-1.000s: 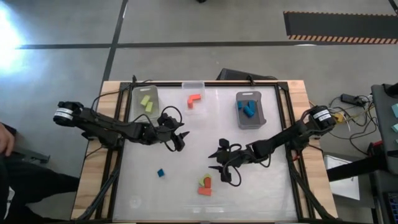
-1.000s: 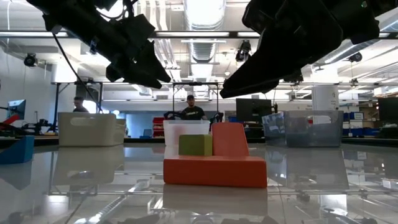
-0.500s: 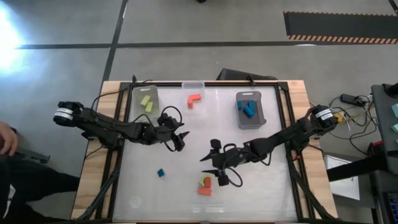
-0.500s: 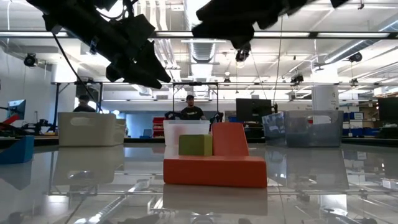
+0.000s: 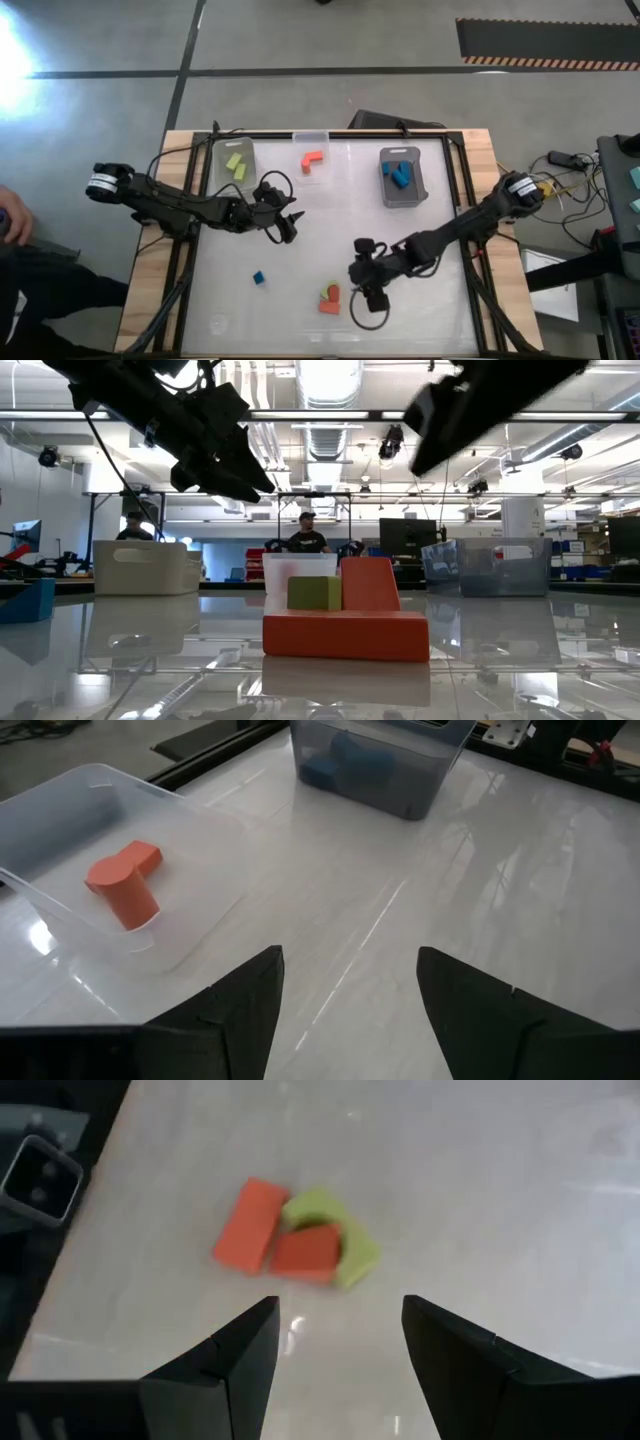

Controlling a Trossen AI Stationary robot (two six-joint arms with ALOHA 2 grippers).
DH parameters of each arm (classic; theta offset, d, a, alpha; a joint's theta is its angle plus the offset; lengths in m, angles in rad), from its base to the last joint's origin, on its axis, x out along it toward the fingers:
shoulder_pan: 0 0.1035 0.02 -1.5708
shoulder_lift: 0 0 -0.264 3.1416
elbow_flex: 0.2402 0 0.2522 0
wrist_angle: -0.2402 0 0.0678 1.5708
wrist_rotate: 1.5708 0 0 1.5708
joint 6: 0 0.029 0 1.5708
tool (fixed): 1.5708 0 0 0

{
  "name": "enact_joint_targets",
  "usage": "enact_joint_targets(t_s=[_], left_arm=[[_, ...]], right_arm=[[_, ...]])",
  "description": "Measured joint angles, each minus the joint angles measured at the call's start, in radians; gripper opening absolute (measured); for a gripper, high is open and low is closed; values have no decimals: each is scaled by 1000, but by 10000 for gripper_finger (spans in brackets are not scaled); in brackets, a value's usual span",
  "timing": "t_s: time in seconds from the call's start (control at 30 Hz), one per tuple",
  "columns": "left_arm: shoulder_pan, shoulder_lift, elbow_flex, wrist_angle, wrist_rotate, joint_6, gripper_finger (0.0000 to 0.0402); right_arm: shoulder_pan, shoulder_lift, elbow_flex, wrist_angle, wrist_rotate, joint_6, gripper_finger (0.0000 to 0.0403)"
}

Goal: Sort & place blocks by color
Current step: Put the orange block into the transparent bin

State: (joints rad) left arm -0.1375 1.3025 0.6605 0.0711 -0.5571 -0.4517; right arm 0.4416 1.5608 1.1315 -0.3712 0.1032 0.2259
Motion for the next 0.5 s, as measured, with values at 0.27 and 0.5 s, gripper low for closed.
enact_joint_targets(t_s=[0.27, 0.5], left_arm=[[0, 0, 0, 0, 0, 47, 215], [0, 0, 0, 0, 0, 47, 215]], right_arm=[[17, 14, -208, 430, 43, 63, 203], [10, 120, -347, 874, 50, -70, 203]])
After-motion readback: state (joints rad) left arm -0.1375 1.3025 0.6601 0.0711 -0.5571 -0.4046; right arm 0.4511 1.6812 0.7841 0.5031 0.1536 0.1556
